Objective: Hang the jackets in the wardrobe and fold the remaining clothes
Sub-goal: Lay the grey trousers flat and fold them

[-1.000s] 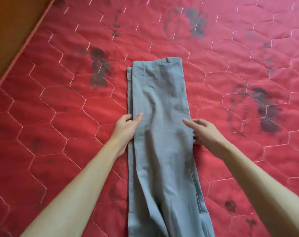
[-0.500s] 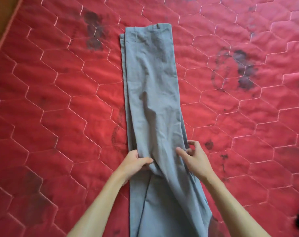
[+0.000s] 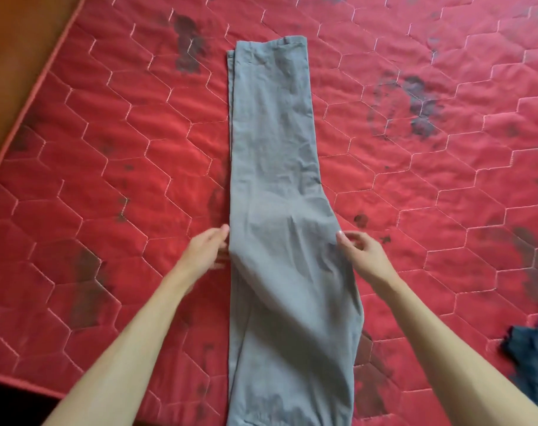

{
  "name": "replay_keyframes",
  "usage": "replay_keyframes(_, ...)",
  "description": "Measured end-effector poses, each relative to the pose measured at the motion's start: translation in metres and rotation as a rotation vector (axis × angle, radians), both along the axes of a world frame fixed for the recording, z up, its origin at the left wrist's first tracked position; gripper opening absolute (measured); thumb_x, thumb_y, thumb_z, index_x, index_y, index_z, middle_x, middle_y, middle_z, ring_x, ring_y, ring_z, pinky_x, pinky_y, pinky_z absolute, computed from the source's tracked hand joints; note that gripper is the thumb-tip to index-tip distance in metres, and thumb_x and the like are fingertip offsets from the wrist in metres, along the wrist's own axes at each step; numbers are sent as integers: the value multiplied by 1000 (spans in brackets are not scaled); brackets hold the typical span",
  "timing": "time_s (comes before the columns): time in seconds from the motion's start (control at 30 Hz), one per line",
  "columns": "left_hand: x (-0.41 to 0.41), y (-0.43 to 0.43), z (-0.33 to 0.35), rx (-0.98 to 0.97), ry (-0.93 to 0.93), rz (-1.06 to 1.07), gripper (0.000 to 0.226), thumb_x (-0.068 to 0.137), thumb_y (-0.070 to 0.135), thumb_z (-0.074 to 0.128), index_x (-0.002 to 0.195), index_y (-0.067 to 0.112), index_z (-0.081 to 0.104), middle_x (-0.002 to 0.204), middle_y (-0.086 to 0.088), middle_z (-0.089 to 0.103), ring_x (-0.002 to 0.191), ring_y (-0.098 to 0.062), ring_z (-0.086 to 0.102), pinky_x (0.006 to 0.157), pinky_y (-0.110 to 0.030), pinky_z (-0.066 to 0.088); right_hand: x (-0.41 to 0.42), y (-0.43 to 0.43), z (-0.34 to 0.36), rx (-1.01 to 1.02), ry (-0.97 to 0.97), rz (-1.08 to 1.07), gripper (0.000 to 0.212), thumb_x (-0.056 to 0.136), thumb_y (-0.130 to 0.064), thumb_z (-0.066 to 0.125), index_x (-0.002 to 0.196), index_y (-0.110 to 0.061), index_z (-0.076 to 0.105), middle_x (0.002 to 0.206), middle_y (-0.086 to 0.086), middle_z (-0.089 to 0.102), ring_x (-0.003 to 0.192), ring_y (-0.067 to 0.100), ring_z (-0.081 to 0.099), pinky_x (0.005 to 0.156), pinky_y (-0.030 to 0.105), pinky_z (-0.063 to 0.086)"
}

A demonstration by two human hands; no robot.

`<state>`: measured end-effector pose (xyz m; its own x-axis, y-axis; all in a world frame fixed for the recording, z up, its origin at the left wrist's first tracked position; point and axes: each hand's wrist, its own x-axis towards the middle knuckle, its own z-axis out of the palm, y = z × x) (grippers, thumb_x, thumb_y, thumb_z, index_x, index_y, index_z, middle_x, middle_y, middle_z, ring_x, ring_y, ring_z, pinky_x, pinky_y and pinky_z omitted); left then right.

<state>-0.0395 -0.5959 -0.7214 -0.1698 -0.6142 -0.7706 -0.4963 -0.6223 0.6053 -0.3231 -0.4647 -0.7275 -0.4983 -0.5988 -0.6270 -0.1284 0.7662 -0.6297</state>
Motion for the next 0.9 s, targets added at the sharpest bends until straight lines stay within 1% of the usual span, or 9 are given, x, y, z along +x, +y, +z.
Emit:
replay_keyframes(0.07, 4, 36, -11, 139, -38, -65, 31, 96, 46, 58, 99, 16, 65, 107, -9, 73, 92, -24, 72, 91, -48, 56, 4, 28, -4, 74, -88, 63, 38, 94, -52, 58, 104, -18, 72, 79, -13, 64, 66, 0, 57, 61, 17, 44)
replay_keyframes(0.13, 8, 74, -18, 209, -56, -119, 44, 88, 52, 66, 106, 12, 65, 108, -6, 74, 94, -21, 72, 92, -47, 55, 8, 61, -10, 150, -141, 121, 39, 91, -55, 60, 99, -19, 73, 83, -10, 70, 74, 7, 64, 66, 23, 50)
replay_keyframes(0.3, 14, 131, -26, -58, -120, -280, 60, 62, 72, 75, 101, 26, 69, 98, 15, 75, 98, -4, 68, 94, -35, 53, 9, 126, -23, 206, -153, 149, 13, 84, -26, 75, 96, -24, 71, 88, -9, 73, 73, 3, 65, 65, 17, 47)
replay_keyframes(0.47, 4, 160, -28, -136, -337, -432, 41, 81, 49, 76, 74, 13, 58, 71, 5, 60, 75, -19, 57, 62, -33, 38, 7, 152, -24, 109, -253, -25, 13, 88, -23, 74, 81, -13, 70, 77, -3, 69, 67, 9, 57, 61, 21, 44)
replay_keyframes(0.57, 15, 187, -29, -149, -302, -304, 48, 95, 43, 62, 68, 4, 52, 64, -10, 55, 67, -25, 53, 65, -40, 39, 13, 157, -21, 26, -282, -103, 21, 90, -26, 72, 84, -6, 69, 73, -1, 65, 65, 11, 51, 59, 23, 40)
replay_keyframes(0.63, 29, 204, -23, -155, -245, -175, 44, 101, 35, 53, 66, 10, 42, 63, -2, 42, 64, -19, 41, 65, -38, 32, 18, 159, -19, -17, -310, -157, 21, 92, -23, 70, 87, -3, 67, 72, -2, 64, 64, 12, 51, 59, 22, 42)
replay_keyframes(0.73, 60, 232, -22, -109, -203, -1, 48, 103, 41, 45, 87, -1, 59, 80, 1, 56, 78, -14, 51, 70, -31, 39, 26, 163, -21, -55, -329, -177, 14, 94, -23, 67, 88, -10, 67, 82, -2, 70, 74, 10, 61, 70, 23, 49)
replay_keyframes(0.8, 78, 251, -22, -37, -127, 81, 50, 100, 54, 45, 105, 11, 68, 97, 11, 68, 93, -6, 60, 85, -28, 46, 31, 169, -24, -69, -317, -163, 12, 92, -27, 69, 97, -16, 69, 96, -1, 73, 85, 11, 66, 72, 25, 50)
replay_keyframes(0.9, 87, 269, -15, 9, -37, 4, 29, 93, 55, 58, 103, 29, 69, 91, 24, 72, 92, 9, 65, 89, -22, 49, 40, 183, -26, -51, -264, -115, 32, 86, -32, 75, 113, -20, 63, 102, -4, 71, 88, 8, 68, 73, 24, 52)
